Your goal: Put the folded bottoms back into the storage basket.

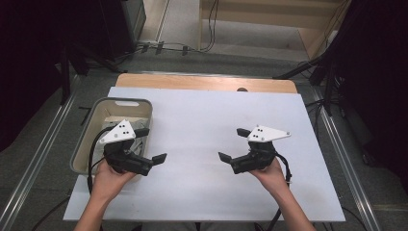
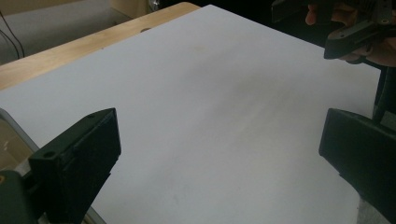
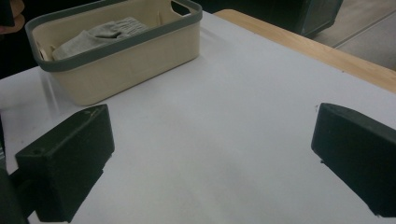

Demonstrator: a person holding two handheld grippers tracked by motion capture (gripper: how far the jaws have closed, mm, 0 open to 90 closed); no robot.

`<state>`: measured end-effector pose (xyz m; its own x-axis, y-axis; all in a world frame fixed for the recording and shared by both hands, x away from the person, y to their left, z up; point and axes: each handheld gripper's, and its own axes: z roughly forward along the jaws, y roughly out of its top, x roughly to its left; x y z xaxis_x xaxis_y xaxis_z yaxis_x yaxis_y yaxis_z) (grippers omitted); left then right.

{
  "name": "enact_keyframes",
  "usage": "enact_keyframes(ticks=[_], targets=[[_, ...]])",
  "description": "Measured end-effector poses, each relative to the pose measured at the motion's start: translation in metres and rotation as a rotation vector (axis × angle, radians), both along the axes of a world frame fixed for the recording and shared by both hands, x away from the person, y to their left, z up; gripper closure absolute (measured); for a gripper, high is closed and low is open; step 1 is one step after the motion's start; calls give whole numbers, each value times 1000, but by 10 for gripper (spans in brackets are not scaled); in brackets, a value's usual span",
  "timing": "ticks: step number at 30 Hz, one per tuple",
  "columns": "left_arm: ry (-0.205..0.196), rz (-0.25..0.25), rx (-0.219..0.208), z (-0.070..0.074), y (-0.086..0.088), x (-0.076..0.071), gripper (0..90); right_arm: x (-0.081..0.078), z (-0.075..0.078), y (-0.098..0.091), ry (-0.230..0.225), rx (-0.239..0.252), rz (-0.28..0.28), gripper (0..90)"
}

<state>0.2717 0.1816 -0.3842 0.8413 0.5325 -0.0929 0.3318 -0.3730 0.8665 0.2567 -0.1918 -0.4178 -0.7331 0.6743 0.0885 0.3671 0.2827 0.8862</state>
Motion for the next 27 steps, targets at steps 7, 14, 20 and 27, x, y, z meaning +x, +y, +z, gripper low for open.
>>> enact_keyframes(ticks=[7, 14, 20, 27], targets=[[-17, -5, -17, -3, 0, -1, 0, -7, -2, -13, -16, 11, -2, 0], [-16, -10, -19, -9, 0, 0, 0, -15, -9, -23, -23, -1, -7, 0], [-12, -24, -26, -13, -1, -1, 0, -25, -8, -31, -42, 13, -8, 0], [-9, -33, -27, -19, -6, -1, 0, -31, -10, -35, -64, 10, -10, 0]])
